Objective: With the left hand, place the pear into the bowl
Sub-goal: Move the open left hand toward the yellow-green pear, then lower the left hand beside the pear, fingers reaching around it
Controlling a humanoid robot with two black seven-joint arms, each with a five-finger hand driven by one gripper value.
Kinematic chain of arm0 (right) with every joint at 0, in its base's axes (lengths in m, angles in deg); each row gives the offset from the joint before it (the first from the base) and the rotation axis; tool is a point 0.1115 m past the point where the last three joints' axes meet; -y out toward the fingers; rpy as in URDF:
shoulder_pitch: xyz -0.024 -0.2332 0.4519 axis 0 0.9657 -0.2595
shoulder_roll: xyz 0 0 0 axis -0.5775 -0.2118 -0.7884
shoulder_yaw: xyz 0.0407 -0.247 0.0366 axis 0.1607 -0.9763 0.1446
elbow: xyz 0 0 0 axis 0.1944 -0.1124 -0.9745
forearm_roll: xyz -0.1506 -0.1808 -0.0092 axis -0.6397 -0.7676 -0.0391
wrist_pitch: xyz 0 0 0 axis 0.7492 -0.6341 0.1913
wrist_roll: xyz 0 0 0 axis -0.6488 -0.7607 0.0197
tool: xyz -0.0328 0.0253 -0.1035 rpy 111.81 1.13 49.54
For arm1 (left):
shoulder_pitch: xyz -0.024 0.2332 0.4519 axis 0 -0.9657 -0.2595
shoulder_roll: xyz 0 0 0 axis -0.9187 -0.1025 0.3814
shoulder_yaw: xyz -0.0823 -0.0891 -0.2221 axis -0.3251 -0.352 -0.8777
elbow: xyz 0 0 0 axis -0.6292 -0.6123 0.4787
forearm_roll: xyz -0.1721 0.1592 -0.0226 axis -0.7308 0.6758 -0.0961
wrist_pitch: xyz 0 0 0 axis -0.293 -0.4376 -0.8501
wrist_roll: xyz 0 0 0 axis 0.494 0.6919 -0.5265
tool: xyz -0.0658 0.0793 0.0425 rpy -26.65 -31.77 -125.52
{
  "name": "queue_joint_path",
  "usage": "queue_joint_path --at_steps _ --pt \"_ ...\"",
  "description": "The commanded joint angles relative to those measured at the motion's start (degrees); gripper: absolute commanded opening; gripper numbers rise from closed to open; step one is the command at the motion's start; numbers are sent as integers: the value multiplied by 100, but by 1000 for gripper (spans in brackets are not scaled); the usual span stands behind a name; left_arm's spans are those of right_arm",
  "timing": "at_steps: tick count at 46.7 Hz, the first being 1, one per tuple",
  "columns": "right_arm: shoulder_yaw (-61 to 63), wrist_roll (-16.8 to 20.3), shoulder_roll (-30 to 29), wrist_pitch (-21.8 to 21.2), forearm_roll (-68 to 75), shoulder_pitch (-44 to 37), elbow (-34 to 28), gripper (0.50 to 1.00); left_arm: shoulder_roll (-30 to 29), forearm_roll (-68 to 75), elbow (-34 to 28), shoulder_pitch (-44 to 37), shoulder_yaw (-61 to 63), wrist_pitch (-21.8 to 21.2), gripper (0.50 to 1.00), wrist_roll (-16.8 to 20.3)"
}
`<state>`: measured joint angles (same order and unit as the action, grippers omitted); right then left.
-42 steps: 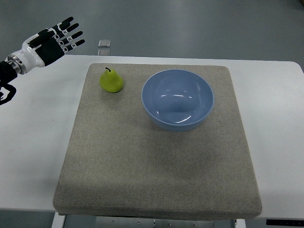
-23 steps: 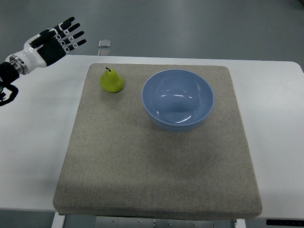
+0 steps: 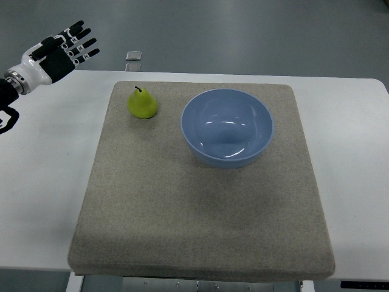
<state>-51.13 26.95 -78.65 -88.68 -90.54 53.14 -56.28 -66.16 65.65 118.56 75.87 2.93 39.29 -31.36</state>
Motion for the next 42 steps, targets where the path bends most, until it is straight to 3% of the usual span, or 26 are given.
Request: queue_joint_path --at_steps 1,9,21,32,42 --pt "0 0 0 0 0 0 0 926 -7 47 -7 -23 9 60 996 82" --pt "0 0 0 0 0 0 0 926 -16 1240 -16 39 27 60 996 266" --pt "0 0 0 0 0 0 0 926 -25 3772 46 188 26 52 996 1207" --pt "0 0 0 0 0 0 0 926 -42 6058 116 557 26 -1 996 1242" --pt "0 0 0 0 0 0 0 926 -42 6876 476 742 114 -1 996 1242"
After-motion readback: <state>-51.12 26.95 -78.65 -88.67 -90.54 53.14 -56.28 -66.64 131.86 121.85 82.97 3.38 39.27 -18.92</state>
